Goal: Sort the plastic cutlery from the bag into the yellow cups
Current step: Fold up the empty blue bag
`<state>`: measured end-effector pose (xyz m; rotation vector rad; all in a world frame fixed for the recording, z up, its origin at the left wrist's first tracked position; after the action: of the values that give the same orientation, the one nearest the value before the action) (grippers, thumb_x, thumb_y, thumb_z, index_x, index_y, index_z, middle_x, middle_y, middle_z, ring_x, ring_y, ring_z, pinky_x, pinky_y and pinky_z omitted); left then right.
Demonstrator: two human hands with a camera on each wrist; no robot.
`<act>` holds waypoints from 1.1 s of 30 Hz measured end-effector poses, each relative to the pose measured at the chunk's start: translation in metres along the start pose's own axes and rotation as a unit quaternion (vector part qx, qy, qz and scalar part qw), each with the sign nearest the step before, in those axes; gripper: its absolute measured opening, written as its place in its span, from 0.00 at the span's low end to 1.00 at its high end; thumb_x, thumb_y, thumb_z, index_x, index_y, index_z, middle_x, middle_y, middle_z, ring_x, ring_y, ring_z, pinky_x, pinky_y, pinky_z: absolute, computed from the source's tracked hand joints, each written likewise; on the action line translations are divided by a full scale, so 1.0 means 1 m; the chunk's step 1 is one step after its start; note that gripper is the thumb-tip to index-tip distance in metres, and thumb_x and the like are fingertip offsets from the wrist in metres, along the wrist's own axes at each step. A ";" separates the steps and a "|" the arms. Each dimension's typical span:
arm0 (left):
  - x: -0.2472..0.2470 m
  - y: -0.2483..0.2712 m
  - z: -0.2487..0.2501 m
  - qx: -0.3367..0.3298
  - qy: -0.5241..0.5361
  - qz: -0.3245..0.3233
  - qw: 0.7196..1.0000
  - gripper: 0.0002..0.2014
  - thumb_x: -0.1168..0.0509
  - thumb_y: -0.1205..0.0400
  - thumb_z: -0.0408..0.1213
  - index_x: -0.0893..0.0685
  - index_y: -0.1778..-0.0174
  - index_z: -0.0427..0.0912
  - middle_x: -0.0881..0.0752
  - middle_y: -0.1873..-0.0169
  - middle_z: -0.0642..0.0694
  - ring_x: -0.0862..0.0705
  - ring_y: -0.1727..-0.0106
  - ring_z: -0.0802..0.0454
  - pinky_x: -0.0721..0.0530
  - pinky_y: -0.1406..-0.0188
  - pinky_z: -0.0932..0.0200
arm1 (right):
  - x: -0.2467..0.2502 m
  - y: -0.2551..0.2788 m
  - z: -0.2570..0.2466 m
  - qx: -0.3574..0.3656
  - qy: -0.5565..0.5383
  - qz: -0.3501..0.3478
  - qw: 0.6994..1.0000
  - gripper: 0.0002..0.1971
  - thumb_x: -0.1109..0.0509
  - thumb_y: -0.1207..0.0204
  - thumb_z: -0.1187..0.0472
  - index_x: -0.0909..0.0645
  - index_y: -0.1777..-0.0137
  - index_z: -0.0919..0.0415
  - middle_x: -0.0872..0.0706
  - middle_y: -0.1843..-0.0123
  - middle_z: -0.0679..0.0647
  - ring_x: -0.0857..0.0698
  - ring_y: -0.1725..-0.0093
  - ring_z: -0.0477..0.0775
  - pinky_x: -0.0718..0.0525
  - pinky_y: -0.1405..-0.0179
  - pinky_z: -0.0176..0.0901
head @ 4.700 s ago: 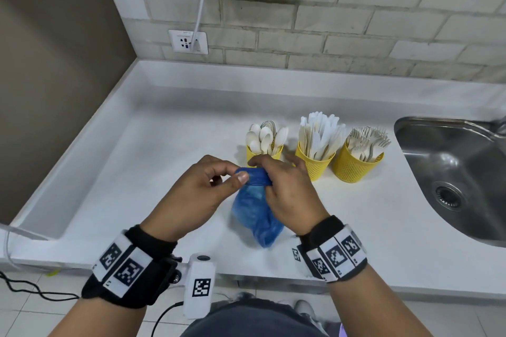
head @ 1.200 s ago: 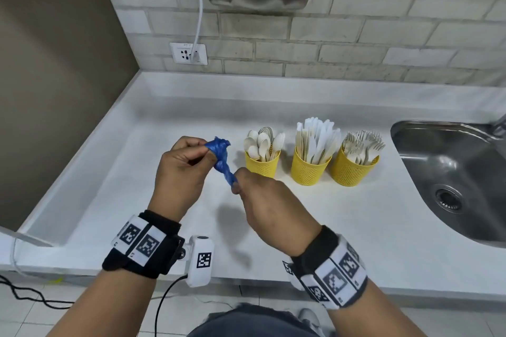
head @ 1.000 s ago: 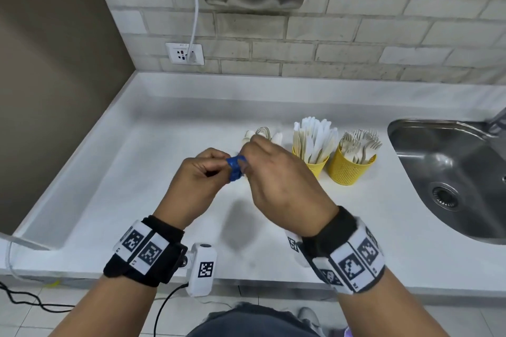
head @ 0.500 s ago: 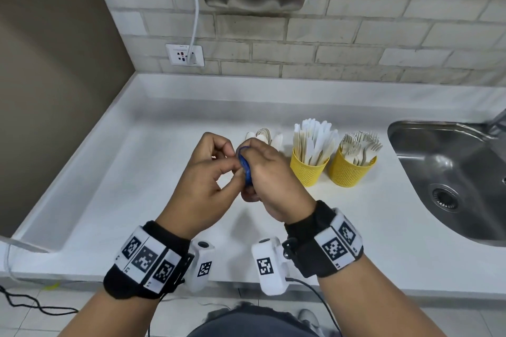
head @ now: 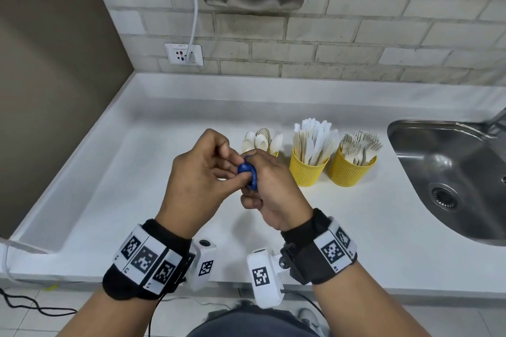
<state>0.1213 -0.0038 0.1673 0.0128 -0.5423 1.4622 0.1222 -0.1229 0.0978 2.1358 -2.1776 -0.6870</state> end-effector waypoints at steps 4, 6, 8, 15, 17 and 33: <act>-0.006 -0.003 0.001 -0.008 -0.040 -0.040 0.998 0.25 0.18 0.29 0.27 0.14 0.41 0.55 0.10 0.47 0.56 0.10 0.60 0.54 0.12 0.57 0.65 | 0.003 0.000 -0.002 0.013 0.009 0.019 1.000 0.07 0.44 0.14 0.68 0.30 0.43 0.56 0.25 0.65 0.54 0.29 0.80 0.46 0.43 0.75 0.39; -0.010 -0.005 0.000 -0.015 -0.069 -0.067 0.995 0.22 0.19 0.28 0.27 0.11 0.44 0.57 0.09 0.53 0.57 0.10 0.62 0.54 0.13 0.58 0.65 | 0.002 -0.001 -0.003 0.016 0.008 0.014 1.000 0.08 0.44 0.15 0.69 0.34 0.43 0.55 0.25 0.65 0.55 0.31 0.79 0.47 0.42 0.76 0.38; -0.010 -0.006 -0.002 -0.006 -0.069 -0.064 0.996 0.21 0.21 0.27 0.25 0.09 0.48 0.57 0.09 0.60 0.57 0.12 0.64 0.54 0.14 0.59 0.67 | -0.002 -0.002 -0.005 0.024 -0.017 0.001 1.000 0.09 0.44 0.15 0.70 0.36 0.46 0.55 0.24 0.67 0.54 0.30 0.78 0.48 0.39 0.77 0.37; 0.002 -0.003 -0.001 0.035 -0.027 0.029 0.999 0.10 0.30 0.27 0.16 0.18 0.65 0.35 0.14 0.74 0.48 0.15 0.77 0.57 0.22 0.73 0.75 | -0.017 -0.001 -0.013 0.090 0.042 -0.035 0.994 0.12 0.38 0.17 0.54 0.21 0.51 0.62 0.20 0.60 0.64 0.25 0.72 0.58 0.20 0.70 0.48; -0.003 -0.002 0.006 0.025 -0.012 0.027 0.999 0.09 0.30 0.25 0.16 0.18 0.65 0.34 0.13 0.73 0.49 0.14 0.77 0.58 0.22 0.74 0.75 | -0.012 0.001 -0.018 0.114 0.062 -0.011 0.992 0.14 0.40 0.17 0.54 0.19 0.53 0.64 0.19 0.61 0.65 0.24 0.70 0.58 0.23 0.72 0.45; -0.112 0.008 0.046 -0.120 -0.144 -0.100 0.977 0.07 0.19 0.24 0.38 0.06 0.54 0.55 0.26 0.56 0.56 0.22 0.48 0.59 0.26 0.48 0.69 | 0.109 0.033 -0.036 0.123 0.026 0.104 0.987 0.23 0.39 0.12 0.64 0.17 0.71 0.57 0.15 0.70 0.52 0.18 0.71 0.47 0.20 0.69 0.41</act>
<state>0.0970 -0.1232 0.1658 0.0873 -0.9263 1.1967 0.0949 -0.2389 0.1087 1.9543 -2.5258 -0.3620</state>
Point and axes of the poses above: each hand's wrist, its own y-axis away from the middle knuckle, its own x-axis out of the back of the hand, z = x × y, the point moved 10 cm from there along -y, towards the middle knuckle
